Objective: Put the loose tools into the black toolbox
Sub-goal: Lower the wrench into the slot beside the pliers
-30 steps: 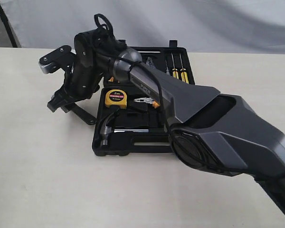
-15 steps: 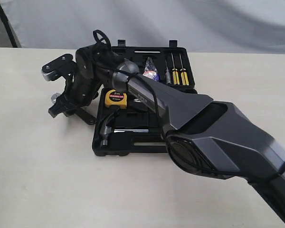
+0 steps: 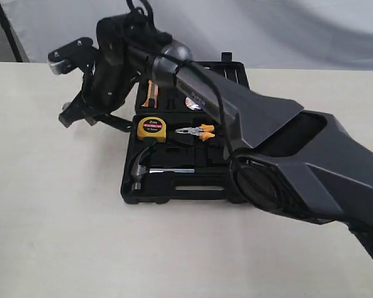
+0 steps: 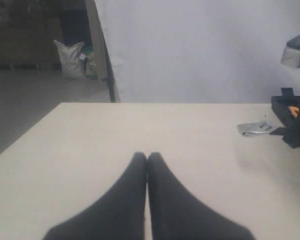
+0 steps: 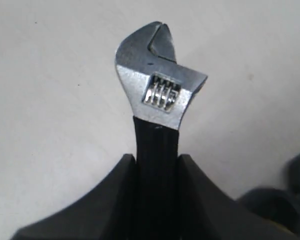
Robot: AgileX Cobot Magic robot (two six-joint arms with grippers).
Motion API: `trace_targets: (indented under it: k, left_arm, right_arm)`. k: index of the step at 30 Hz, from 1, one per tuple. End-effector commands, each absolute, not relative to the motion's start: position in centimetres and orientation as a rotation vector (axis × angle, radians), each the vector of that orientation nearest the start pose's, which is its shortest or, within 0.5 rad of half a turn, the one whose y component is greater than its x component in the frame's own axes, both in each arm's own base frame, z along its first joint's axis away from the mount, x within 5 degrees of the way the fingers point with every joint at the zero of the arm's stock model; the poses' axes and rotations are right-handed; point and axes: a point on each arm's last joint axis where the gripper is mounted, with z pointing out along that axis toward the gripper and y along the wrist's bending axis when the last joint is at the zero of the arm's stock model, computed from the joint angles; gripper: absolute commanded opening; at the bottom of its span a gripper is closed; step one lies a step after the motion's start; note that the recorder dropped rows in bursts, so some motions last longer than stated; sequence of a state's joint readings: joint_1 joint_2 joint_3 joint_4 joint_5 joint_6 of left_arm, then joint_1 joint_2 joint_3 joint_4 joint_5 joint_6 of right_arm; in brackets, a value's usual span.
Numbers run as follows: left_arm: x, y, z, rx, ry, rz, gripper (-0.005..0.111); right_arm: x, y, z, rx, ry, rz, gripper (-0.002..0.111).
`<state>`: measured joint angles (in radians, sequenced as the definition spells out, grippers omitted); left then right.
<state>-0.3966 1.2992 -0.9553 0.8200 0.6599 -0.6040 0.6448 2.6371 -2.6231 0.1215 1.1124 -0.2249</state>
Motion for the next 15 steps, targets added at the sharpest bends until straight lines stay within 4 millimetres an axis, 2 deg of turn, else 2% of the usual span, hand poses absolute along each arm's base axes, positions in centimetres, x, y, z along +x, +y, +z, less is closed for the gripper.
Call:
trace_targets:
  k: [1,3,6,9,12,15]
  left_arm:
    - [26.3,-6.6,30.7,0.306,2.223,0.348,0.001]
    - [26.3,-6.6,30.7,0.306,2.223,0.348,0.001]
    - [26.3,-6.6,30.7,0.306,2.223,0.348,0.001]
    - [26.3,-6.6,30.7,0.306,2.223,0.348,0.001]
    - [26.3,-6.6,30.7,0.306,2.223,0.348,0.001]
    - [26.3,-6.6,30.7,0.306,2.223,0.348,0.001]
  right_arm:
    - [44.5,31.7,22.0,-1.12,2.417,0.283,-0.001]
    - [45.4,30.3,21.9,-1.101,2.432,0.3,-0.001]
    - [45.4,28.6,21.9,-1.154,2.439,0.5,-0.001]
    - [44.8,26.0,21.6,-1.228,2.488,0.485,-0.001]
    - [43.3,23.6,21.6,-1.285,2.539,0.479,-0.001]
    - [41.9,21.0,22.0,-1.288,2.477,0.421,-0.001]
